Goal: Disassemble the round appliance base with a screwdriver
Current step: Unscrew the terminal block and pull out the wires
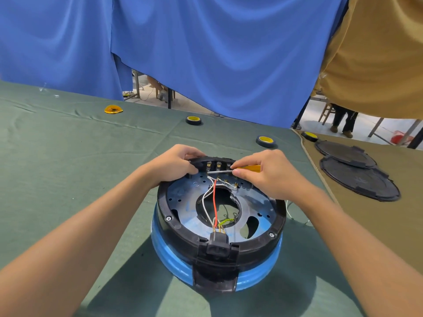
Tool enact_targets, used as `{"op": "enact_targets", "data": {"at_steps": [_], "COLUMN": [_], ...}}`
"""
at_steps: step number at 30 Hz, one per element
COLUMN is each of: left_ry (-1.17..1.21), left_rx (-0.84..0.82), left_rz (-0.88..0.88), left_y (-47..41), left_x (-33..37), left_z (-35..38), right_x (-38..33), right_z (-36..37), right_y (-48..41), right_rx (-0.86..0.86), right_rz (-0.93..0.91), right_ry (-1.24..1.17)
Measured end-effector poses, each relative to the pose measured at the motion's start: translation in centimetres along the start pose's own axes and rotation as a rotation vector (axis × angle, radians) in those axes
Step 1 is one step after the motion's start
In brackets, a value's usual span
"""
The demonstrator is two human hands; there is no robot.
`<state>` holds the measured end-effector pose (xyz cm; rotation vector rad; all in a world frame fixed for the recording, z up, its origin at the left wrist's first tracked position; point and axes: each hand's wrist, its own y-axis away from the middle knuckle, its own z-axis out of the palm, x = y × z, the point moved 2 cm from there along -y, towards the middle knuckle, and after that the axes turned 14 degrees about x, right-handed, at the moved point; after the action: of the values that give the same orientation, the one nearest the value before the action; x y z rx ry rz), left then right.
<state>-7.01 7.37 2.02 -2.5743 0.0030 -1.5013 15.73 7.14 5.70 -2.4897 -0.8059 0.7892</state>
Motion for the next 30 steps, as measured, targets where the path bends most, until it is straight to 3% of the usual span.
{"op": "enact_targets", "data": {"at_steps": [10,21,30], "left_ry": [-0.003,-0.008,-0.008], "left_rx": [0.011,0.006,0.013], "left_rz": [0.01,0.005,0.008], "left_y": [0.3,0.5,0.6], "left_x": [0.5,0.6,0.7], "left_z": [0.1,0.1,0.1], "right_x": [0.1,1.2,0.9], "right_z": [0.5,-0.1,-0.2], "right_y": [-0.5,-2.8,-1.9], "right_rx": [-0.002,-0.285,-0.219], "right_rz": [-0.062,0.059,0.025], "right_ry": [0.073,-0.046,-0.037]}}
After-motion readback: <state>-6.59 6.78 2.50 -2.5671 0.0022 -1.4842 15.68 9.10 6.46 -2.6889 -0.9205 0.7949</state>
